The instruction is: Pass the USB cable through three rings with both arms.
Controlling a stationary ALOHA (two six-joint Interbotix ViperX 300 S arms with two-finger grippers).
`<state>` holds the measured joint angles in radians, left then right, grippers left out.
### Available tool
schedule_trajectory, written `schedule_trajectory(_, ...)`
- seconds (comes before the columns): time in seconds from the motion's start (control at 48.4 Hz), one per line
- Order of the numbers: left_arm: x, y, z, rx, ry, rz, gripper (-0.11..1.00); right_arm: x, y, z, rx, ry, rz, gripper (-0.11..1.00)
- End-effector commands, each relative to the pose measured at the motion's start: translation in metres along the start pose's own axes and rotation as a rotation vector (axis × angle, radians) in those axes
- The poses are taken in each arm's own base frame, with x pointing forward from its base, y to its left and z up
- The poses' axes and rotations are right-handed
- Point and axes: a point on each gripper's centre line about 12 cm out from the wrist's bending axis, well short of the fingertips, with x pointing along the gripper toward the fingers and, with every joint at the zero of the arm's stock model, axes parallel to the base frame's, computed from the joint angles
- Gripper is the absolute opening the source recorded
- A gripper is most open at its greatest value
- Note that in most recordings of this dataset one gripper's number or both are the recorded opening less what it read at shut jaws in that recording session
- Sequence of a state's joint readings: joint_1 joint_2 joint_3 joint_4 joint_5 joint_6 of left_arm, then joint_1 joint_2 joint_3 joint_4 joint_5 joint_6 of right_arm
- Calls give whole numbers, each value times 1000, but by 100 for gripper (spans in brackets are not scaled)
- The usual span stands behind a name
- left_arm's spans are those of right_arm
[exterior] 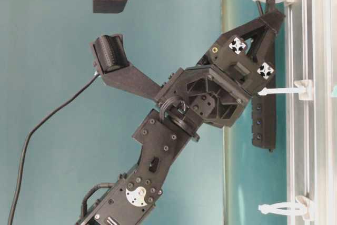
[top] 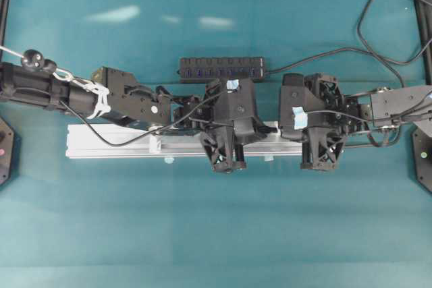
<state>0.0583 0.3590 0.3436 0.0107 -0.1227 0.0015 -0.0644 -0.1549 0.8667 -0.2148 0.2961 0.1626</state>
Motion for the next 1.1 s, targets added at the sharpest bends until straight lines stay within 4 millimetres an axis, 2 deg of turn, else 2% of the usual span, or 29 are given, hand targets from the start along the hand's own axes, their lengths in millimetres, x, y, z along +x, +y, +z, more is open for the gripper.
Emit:
schedule_trajectory(0.0, -3, -3, 13, 12, -41, -5, 22, -4, 1, 6, 9, -31, 3, -7)
schedule_trajectory(0.372, -4, -1, 11, 12, -34, -2, 22, -3, 1, 6, 21, -8, 1, -7)
schedule_trajectory(0.517, -8, 0, 13, 9, -37, 0, 22, -3, 1, 2, 43, 31, -6, -1)
schedule_trajectory(0.6, -11, 2, 12, 8, -26, 3, 22, -5, 1, 1, 75, 44, -8, 9)
schedule_trajectory(0.662, -14, 2, 11, 8, -12, 3, 22, -7, 1, 1, 96, 44, -9, 20)
schedule_trajectory(0.848, -21, 2, 10, 8, -3, 3, 22, -17, 0, 11, 103, -9, -10, 73)
schedule_trajectory(0.889, -23, 2, 11, 8, -5, 3, 22, -19, 0, 14, 98, -14, -13, 82)
schedule_trajectory(0.931, -25, 2, 11, 8, -8, 3, 22, -21, -1, 18, 95, -26, -14, 82)
schedule_trajectory(1.075, -34, 2, 18, 8, -24, 3, 22, -24, -1, 35, 77, -64, -18, 72)
